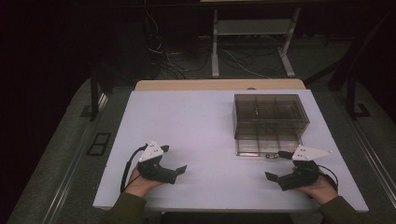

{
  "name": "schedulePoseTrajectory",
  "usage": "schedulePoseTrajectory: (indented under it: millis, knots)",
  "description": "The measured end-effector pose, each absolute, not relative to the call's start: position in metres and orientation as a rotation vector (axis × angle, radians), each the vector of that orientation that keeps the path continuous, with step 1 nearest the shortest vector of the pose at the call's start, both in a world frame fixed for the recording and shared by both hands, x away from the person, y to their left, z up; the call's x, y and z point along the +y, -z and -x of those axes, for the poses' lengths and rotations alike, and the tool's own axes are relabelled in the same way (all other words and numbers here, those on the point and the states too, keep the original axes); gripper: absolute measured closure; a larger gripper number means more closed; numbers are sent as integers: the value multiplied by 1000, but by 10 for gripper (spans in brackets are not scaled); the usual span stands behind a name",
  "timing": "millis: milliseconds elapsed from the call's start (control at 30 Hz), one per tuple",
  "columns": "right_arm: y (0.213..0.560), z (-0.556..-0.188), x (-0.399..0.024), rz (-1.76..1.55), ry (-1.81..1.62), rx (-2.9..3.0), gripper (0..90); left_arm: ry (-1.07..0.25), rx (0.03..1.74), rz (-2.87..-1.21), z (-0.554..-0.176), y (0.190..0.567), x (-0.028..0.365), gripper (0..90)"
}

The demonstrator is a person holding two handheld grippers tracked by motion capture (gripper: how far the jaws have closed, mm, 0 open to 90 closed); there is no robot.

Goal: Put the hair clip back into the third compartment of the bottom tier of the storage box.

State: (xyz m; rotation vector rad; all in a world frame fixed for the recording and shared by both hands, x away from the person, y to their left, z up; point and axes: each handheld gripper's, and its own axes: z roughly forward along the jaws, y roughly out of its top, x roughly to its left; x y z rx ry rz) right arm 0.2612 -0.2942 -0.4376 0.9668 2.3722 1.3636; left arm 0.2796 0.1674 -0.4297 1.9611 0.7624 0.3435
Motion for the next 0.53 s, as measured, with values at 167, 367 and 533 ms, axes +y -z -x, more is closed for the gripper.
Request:
schedulePoseTrajectory:
  millis: [167, 367, 533]
  knots:
    - [438, -261, -294, -964, -1363, 2372, 16, -348, 759, -1970, -279, 430, 166, 0]
    - [438, -261, -294, -965, -1364, 2372, 16, -349, 761, -1977, -279, 431, 164, 0]
    - [437, -261, -294, -964, -1366, 2371, 16, -349, 764, -1988, -278, 431, 164, 0]
